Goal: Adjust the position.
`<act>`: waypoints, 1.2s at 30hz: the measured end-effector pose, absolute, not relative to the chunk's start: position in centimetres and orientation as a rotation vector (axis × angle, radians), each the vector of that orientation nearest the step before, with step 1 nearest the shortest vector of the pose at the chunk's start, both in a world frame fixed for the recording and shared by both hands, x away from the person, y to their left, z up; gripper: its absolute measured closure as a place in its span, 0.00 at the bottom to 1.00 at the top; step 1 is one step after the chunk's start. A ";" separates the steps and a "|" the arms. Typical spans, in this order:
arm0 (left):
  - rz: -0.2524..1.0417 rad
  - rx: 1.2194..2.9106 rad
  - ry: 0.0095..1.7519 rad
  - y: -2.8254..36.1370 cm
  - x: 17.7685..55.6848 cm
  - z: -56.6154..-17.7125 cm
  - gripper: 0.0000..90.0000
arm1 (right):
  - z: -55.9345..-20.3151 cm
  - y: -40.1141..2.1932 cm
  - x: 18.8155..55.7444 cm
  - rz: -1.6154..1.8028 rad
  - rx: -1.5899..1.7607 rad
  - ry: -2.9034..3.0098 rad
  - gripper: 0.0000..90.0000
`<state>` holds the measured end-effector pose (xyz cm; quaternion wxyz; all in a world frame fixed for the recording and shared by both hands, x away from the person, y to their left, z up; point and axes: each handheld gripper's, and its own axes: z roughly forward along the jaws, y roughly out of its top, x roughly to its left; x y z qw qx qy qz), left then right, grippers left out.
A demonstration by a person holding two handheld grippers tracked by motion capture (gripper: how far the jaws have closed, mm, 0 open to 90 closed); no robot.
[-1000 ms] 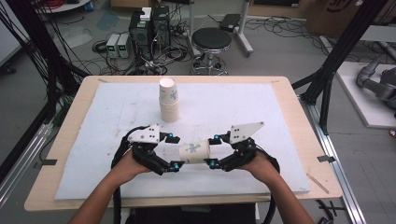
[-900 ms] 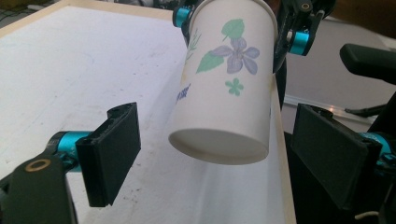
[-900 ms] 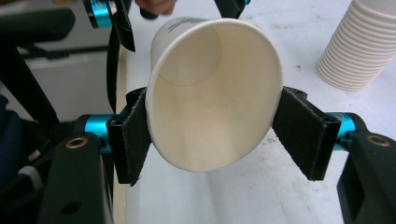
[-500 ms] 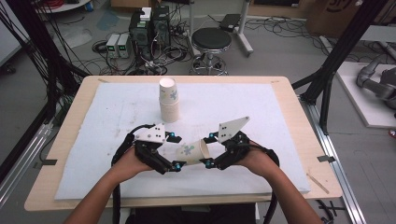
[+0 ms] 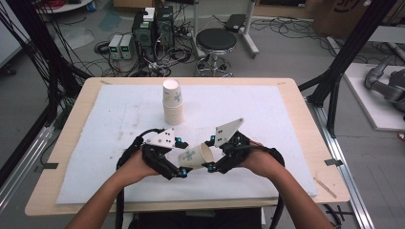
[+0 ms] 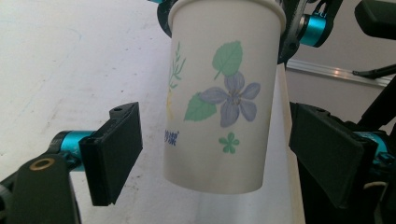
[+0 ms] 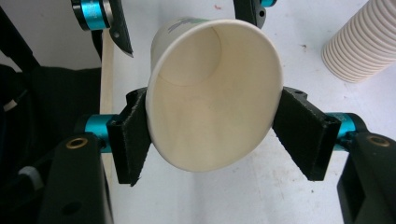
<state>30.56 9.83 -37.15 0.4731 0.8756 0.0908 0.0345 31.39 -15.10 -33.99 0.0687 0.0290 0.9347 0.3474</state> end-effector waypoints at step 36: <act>0.023 2.205 0.204 8.3 30.9 -38.2 0.37 | -33.4 -12.9 31.1 0.934 0.011 2.865 0.26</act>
